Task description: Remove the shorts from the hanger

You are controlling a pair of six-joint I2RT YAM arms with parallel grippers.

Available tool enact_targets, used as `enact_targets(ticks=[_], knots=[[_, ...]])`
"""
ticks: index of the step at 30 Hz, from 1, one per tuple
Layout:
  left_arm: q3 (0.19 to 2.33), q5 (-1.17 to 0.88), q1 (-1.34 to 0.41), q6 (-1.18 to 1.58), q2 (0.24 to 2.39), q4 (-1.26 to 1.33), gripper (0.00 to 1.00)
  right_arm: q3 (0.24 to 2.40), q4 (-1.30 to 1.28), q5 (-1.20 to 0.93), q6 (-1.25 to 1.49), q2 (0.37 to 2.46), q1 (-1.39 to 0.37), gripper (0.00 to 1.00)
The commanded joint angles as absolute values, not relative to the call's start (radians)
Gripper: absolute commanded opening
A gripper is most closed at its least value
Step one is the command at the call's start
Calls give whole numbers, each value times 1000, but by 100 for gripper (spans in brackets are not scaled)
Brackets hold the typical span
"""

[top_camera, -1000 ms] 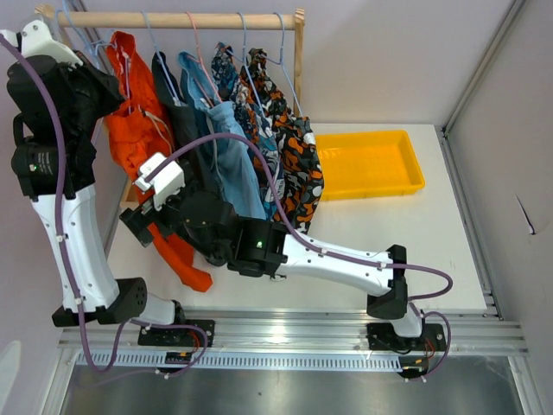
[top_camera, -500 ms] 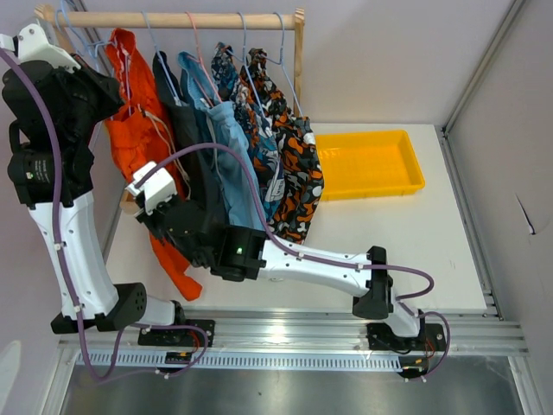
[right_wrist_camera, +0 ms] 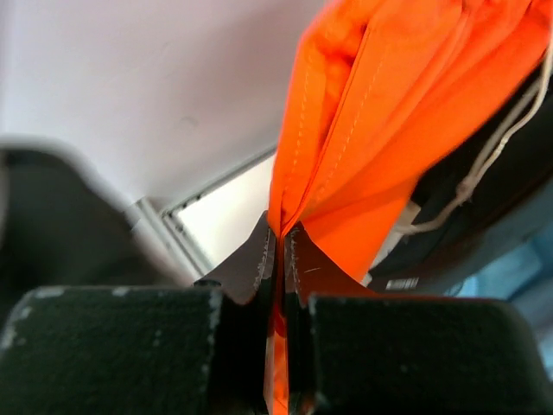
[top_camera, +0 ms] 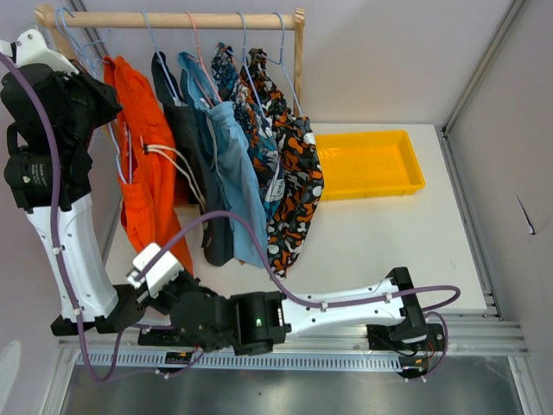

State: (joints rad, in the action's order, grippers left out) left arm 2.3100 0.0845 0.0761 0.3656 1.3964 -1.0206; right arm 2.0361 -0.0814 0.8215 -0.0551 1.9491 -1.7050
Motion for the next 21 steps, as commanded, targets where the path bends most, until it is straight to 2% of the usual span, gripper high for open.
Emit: enact_targets(ticks=[1,7,11,14,21], knots=[[2379,130,83,359,1422,-882,0,2006,-95,899,-39,1899,-1787,0],[2404,121,81,364,1457,-890,0,1934,-86,914,23,1894,-1812,0],[2343,71,83,359,1413,-893,0,1930,-34,876,5,1911,-1748,0],[2185,25,83,379,1326,-896,0,1988,-24,767,-41,1946,-1643,0],[1942,-73,81,411,1152,-988,0,2304,-89,608,-153,2114,-1407,0]])
